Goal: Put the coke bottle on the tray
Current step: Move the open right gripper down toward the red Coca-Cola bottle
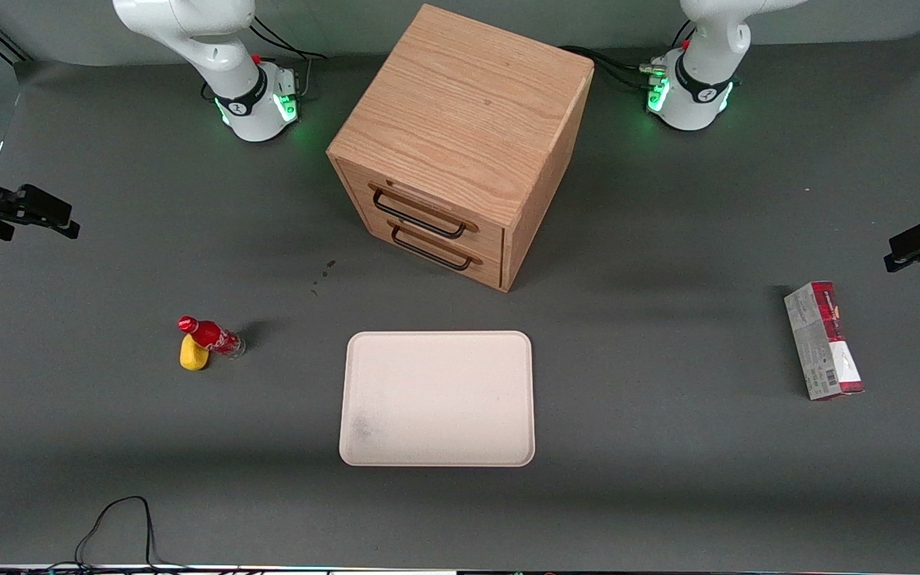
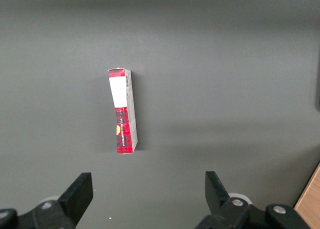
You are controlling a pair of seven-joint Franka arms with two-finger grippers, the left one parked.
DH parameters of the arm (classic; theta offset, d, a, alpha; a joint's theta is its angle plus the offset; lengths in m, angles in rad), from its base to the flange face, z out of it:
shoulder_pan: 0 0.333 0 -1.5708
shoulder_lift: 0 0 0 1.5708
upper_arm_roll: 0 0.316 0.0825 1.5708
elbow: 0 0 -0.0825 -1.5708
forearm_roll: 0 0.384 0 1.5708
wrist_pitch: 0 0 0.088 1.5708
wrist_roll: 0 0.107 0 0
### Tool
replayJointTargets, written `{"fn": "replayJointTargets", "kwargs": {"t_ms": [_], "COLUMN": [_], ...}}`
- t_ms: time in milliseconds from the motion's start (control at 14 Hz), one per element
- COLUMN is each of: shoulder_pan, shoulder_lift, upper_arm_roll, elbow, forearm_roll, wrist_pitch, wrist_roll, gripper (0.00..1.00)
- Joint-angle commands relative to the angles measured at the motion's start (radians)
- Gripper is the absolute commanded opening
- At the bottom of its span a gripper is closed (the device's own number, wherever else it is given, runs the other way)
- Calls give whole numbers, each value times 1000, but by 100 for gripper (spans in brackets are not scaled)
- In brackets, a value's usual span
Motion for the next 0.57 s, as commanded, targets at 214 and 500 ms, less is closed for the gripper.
{"fn": "replayJointTargets", "kwargs": {"t_ms": [214, 500], "shoulder_pan": [60, 71], "shoulder_lift": [19, 114], "upper_arm_roll": [-12, -12], "elbow": [-50, -59], "forearm_roll": [15, 15], "wrist_pitch": [97, 176], "wrist_roll": [-30, -28], "gripper": [100, 100]}}
